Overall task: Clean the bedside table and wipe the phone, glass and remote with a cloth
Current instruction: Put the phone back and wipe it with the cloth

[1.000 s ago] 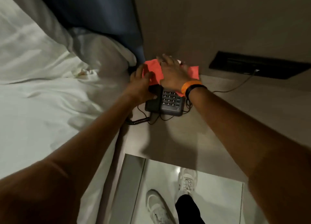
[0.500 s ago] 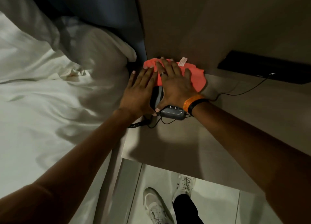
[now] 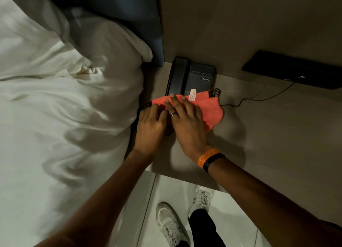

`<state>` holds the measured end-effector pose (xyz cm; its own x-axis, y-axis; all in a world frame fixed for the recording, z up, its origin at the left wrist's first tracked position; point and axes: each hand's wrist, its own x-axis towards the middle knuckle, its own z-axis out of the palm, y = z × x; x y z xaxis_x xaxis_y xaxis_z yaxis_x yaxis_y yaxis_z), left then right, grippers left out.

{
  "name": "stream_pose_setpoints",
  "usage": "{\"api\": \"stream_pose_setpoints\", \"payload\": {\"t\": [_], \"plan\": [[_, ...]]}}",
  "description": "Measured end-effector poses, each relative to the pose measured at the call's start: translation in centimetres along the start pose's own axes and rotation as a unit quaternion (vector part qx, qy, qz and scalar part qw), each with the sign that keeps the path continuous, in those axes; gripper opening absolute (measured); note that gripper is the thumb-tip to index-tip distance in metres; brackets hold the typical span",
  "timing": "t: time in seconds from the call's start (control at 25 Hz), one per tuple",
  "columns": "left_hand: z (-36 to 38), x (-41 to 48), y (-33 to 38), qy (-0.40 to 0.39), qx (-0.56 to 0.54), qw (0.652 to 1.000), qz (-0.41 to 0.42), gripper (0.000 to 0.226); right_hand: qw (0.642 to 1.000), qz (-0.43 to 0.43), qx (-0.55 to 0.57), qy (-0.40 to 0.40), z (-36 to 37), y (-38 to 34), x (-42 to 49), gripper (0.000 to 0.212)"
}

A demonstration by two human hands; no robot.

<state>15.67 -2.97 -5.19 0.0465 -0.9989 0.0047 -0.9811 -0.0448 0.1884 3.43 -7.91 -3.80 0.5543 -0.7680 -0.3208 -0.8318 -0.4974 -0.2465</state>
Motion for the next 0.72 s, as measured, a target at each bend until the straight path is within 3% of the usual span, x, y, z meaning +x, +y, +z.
{"api": "stream_pose_setpoints", "payload": {"t": [0.16,0.24,0.36,0.44,0.48,0.6,0.64,0.72], "plan": [[-0.8,-1.9,0.8,-0.067,-0.040,0.997,0.029,0.034,0.998,-0.057,0.006,-0.007,-1.0,0.7,-2.2,0.059],[-1.7,-1.5,1.5,-0.043,-0.068,0.996,0.041,0.034,0.996,-0.066,0.062,0.010,-2.4,1.7,-2.5,0.050],[-2.9,2.4,2.4,0.067,-0.127,0.989,0.016,0.038,0.975,-0.020,0.162,0.153,-5.2,3.5,-0.4,0.035],[-3.1,5.8,2.4,0.080,-0.118,0.990,0.004,0.058,0.963,0.017,0.083,0.255,-6.6,5.1,2.9,0.039],[-3.0,7.4,2.1,0.042,-0.105,0.994,-0.004,0.077,0.970,0.032,0.038,0.236,-7.2,6.0,4.6,0.048],[-2.2,9.8,0.7,-0.125,-0.073,0.989,0.001,0.130,0.999,0.040,0.021,0.010,-7.5,7.8,7.9,0.077],[-1.8,9.8,0.2,-0.171,-0.068,0.983,0.016,0.141,0.999,0.043,0.012,-0.030,-7.0,8.2,8.1,0.083],[-1.1,9.2,-0.4,-0.199,-0.077,0.976,0.034,0.151,0.999,0.039,-0.007,-0.009,-5.9,8.4,8.0,0.082]]}}
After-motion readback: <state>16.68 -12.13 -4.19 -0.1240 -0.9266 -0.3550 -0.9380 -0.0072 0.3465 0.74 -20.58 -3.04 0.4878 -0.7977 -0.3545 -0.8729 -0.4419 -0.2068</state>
